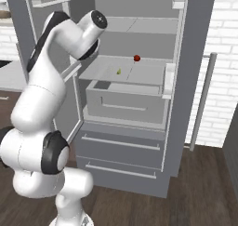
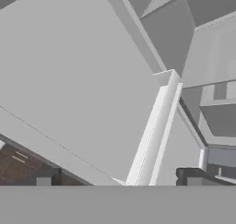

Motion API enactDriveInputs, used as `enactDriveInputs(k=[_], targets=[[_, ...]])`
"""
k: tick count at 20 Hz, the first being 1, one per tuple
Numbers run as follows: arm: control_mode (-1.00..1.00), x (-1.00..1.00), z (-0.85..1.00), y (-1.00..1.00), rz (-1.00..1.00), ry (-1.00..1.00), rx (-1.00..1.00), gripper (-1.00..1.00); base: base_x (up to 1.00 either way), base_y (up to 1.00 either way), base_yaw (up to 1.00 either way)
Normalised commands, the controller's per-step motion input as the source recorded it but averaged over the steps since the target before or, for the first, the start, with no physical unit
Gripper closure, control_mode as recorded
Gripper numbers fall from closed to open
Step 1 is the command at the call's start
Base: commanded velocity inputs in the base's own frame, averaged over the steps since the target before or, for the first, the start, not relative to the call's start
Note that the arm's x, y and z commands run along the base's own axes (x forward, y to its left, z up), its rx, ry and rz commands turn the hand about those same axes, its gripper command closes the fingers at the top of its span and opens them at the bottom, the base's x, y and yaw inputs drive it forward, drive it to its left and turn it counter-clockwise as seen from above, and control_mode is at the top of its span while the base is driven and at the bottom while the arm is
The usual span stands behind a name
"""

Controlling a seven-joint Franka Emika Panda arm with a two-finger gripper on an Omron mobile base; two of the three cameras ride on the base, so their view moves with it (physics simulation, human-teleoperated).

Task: Grab a lemon wedge from the fridge and one ice cube from the ice bowl, and put them in the glass of lemonade.

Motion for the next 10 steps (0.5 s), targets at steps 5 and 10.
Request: enactDriveInputs(k=[5, 10], targets=[[-1.0, -0.33, -0.01, -0.72, -0.26, 0.13, -0.31, -1.0, 0.0, 0.0, 0.0], [-1.0, -0.67, -0.18, -0.57, -0.35, 0.09, -0.36, -1.0, 0.0, 0.0, 0.0]])
